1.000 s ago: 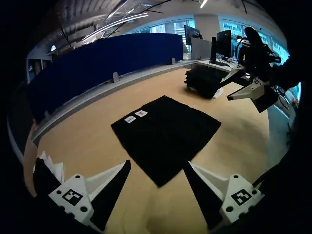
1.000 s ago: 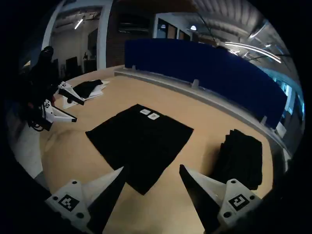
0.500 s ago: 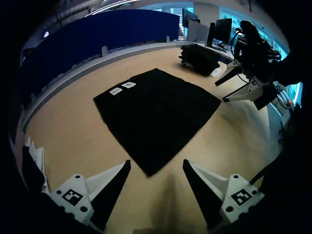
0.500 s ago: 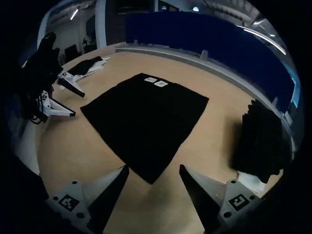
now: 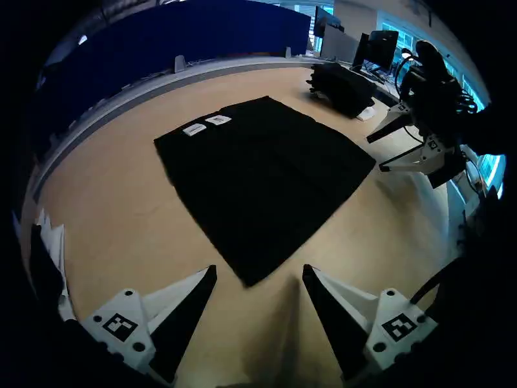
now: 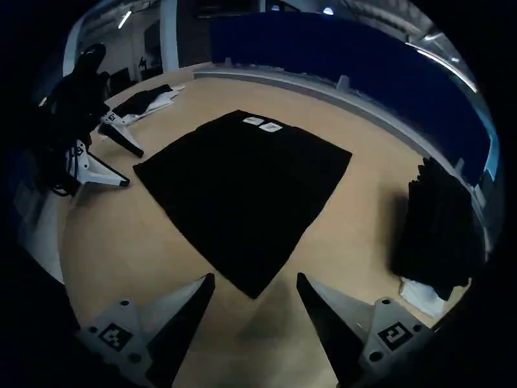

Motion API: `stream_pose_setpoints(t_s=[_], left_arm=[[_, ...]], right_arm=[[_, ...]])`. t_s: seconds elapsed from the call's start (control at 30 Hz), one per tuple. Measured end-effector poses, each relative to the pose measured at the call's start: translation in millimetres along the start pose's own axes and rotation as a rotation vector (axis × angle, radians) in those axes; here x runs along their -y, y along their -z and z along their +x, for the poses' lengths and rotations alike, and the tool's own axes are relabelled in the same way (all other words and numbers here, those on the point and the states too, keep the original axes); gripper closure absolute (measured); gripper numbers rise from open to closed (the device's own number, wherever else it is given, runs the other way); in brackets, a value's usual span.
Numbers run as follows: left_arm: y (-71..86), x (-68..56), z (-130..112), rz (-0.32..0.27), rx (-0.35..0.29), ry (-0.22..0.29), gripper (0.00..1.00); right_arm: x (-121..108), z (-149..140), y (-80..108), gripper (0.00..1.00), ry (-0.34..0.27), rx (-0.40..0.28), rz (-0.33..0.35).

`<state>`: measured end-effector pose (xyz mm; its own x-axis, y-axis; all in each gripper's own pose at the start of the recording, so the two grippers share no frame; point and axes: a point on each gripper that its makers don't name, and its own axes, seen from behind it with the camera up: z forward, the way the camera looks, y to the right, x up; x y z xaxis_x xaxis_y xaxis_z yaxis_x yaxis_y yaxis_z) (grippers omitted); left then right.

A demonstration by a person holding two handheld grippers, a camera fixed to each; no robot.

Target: Fold towel

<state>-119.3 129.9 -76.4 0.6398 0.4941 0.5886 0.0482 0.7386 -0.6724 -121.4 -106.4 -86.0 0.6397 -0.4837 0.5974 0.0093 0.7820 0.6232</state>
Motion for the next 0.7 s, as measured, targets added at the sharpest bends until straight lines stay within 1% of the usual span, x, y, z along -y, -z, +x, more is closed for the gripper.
stream_pose_setpoints(t_s=[0.13, 0.2, 0.3, 0.4, 0.47, 0.53, 0.67, 0.7], left_arm=[[-0.9, 0.4, -1.1, 0.003, 0.005, -0.047, 0.04], [-0.8, -0.8, -2.8, -0.001, 0.013, -0.069, 0.09], [-1.6, -2.6, -4.6, -0.002, 0.018, -0.086, 0.18], [-2.3, -2.7, -4.7, -0.003, 0.020, -0.087, 0.25], [-2.4, -1.8, -4.4, -0.002, 0.019, -0.085, 0.26], [-2.6, -1.0, -4.2, -0.001, 0.018, -0.085, 0.31], [-2.7, 0.3, -5.2, 0.000, 0.019, -0.087, 0.37], [-2.7, 0.6, -5.5, 0.000, 0.020, -0.087, 0.41]], right_arm=[[2.7, -3.3, -0.6, 0.05, 0.001, 0.005, 0.004], [3.6, -4.6, -1.0, 0.10, 0.000, 0.007, 0.006], [4.3, -6.1, -2.2, 0.15, -0.002, 0.015, 0.006], [5.1, -7.2, -3.1, 0.21, -0.001, 0.020, 0.007], [5.7, -7.2, -3.5, 0.24, -0.001, 0.020, 0.008], [6.3, -7.1, -3.8, 0.30, -0.003, 0.021, 0.008], [8.3, -8.3, -4.9, 0.43, -0.011, 0.029, 0.010], [8.9, -8.8, -5.2, 0.47, -0.014, 0.031, 0.011]])
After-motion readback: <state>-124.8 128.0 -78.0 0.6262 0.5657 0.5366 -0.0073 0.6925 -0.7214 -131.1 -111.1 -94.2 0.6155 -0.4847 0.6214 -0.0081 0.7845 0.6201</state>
